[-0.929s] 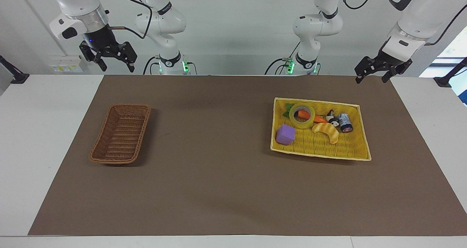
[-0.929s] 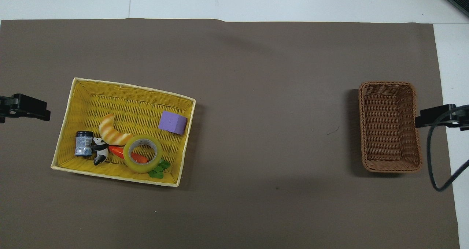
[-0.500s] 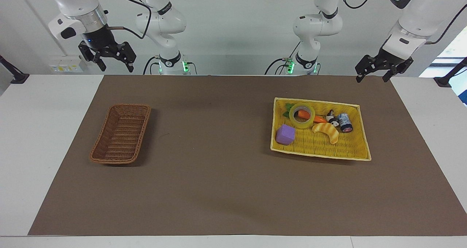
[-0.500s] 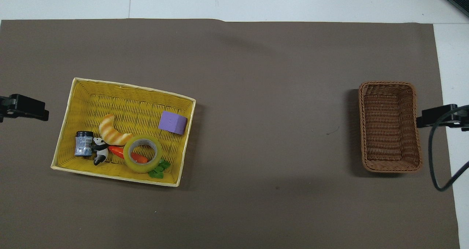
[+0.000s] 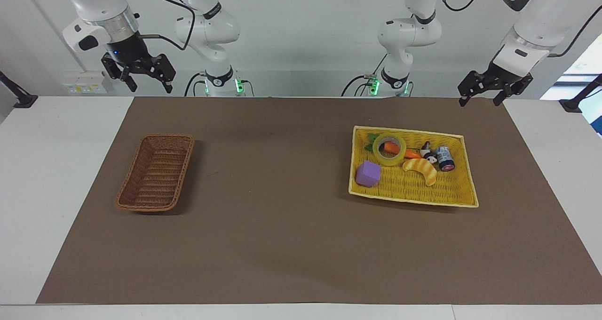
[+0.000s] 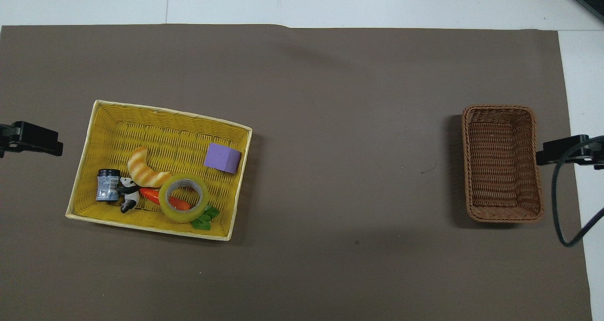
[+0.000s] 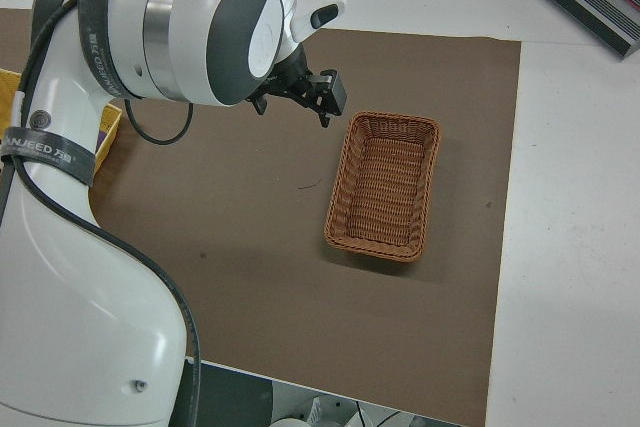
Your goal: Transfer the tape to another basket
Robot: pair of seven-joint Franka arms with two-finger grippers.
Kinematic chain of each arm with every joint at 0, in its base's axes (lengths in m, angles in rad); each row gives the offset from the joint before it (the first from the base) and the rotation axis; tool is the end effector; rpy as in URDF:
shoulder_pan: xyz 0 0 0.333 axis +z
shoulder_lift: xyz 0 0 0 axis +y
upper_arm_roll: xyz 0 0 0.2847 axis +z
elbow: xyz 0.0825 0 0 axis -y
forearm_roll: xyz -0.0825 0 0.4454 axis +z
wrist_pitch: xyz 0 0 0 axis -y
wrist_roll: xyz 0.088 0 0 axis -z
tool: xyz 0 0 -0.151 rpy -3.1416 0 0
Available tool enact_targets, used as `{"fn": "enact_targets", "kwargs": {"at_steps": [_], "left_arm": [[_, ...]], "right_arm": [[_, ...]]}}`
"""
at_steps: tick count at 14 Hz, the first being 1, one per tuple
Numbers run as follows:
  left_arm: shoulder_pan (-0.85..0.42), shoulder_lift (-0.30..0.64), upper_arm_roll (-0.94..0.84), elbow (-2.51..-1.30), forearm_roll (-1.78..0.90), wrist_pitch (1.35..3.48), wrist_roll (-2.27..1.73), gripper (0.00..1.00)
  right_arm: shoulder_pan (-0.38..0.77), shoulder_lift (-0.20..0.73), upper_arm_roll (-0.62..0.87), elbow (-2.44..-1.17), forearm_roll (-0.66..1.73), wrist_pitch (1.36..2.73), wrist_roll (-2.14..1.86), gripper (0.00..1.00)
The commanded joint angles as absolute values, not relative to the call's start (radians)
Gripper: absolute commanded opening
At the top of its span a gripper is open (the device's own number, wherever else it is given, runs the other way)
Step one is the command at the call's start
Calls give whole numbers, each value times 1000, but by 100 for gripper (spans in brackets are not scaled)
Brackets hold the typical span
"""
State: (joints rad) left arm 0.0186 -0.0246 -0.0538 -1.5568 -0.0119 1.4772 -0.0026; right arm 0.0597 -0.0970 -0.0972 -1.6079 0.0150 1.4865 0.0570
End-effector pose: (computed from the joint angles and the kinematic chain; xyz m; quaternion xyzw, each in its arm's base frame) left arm 0.5965 -0.0232 0.5636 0.9995 -0.0167 -0.0276 0.0048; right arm 0.5782 -0.0214 0.5800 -0.9988 0.0464 0.0125 0.0121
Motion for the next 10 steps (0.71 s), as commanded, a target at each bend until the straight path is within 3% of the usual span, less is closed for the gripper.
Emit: {"fn": "enact_targets", "kwargs": {"at_steps": [1,10], "left_arm": [[29,-37,-60,-1560,0,1471,2,100],[17,-40,-60,-1568,-2,1476,0,100]], "right_arm": [[49,-126,-89,-1640,2,1479,44,100],[-12,-150,-101,-1692,3,1491,-58,100]]}}
